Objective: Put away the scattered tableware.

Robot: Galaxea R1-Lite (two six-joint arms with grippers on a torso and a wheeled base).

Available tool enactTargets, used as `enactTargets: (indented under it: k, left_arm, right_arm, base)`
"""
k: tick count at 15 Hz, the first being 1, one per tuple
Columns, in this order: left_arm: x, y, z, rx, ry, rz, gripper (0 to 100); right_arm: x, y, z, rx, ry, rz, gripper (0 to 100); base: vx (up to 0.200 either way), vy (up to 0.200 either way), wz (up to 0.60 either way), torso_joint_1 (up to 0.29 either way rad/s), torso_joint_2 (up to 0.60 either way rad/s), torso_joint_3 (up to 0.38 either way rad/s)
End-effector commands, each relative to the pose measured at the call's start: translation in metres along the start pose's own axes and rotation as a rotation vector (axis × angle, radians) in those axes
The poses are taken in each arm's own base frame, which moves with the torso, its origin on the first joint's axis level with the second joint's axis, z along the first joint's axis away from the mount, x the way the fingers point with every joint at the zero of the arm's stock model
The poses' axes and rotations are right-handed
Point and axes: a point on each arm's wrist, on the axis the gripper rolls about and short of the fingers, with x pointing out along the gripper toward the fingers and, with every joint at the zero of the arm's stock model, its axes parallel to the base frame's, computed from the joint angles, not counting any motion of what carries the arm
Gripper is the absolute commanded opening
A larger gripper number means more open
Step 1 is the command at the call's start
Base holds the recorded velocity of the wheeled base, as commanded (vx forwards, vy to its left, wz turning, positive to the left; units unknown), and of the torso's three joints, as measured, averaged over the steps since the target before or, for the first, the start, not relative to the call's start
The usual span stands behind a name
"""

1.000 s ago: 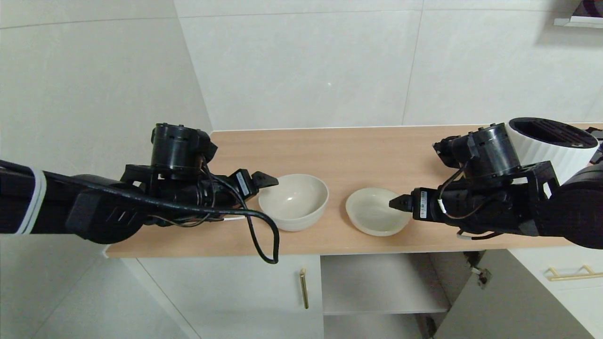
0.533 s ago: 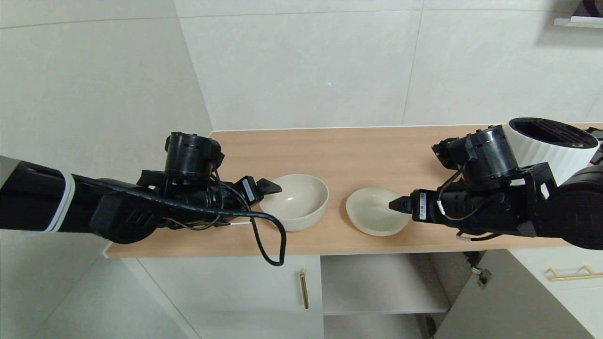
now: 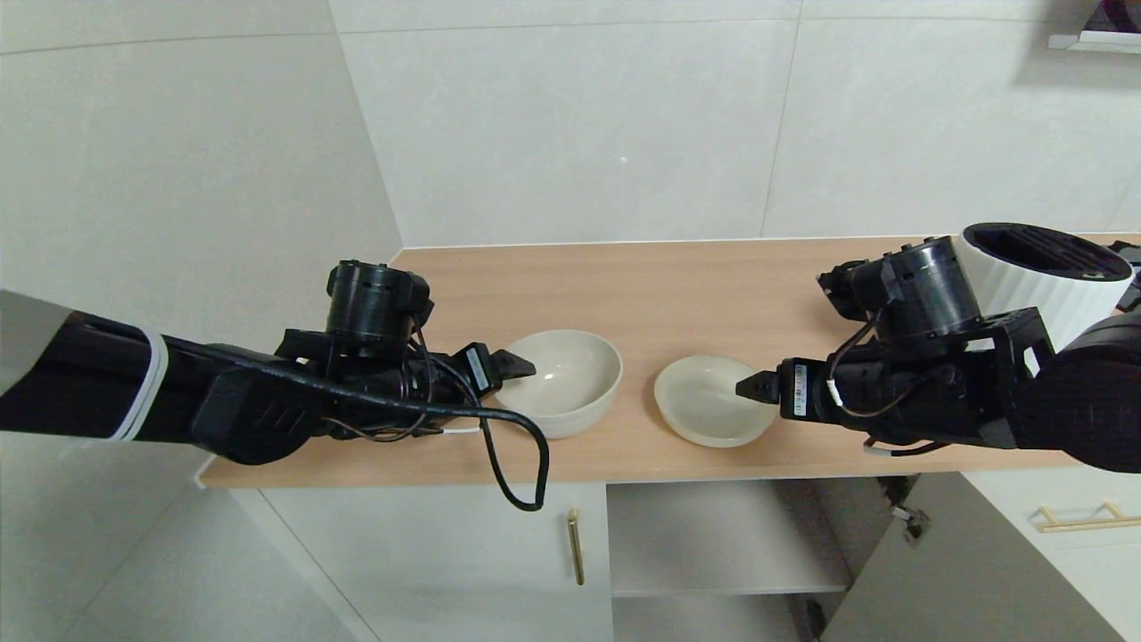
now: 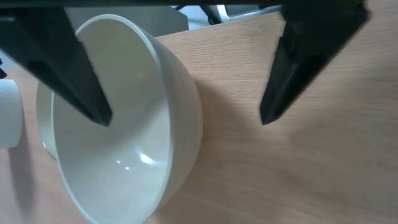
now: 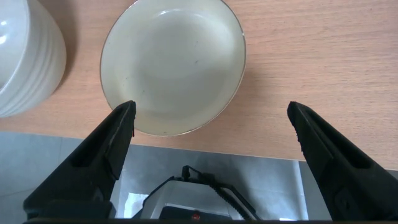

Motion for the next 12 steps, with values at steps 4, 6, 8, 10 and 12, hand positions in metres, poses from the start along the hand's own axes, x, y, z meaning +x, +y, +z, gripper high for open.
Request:
enactTargets:
  k: [4,6,8,10,12]
  left_arm:
    - [0.0,0.0,0.0,-0.001,0.0,-0.002,0]
    - [-0.001,-0.001,0.0,0.0,-0.001,-0.004,0]
    - [-0.002,-0.001,0.001,-0.001,-0.005,-0.006,0]
    - [-0.004,-0.002,0.001,0.0,-0.005,-0.008,0]
    - [-0.006,-0.003,0.002,0.001,-0.011,-0.011,0]
  right_arm:
    - [0.001,0.001,0.001,-0.001,-0.001,0.001,100]
    - [0.001,0.001,0.002,-0.001,-0.004,0.001,100]
    - [0.007,0.003,0.002,-0.002,-0.002,-0.012,100]
    - [0.015,0.003,0.001,-0.006,-0.002,-0.044,100]
    - [0.036,0.005,-0.002,-0.015,-0.014,-0.145,100]
  base:
    - [0.0,0.0,0.0,0.0,0.0,0.0]
    - [0.0,0.0,0.0,0.0,0.0,0.0]
    - [0.0,0.0,0.0,0.0,0.0,0.0]
    - [0.0,0.0,0.0,0.0,0.0,0.0]
    - [0.0,0.0,0.0,0.0,0.0,0.0]
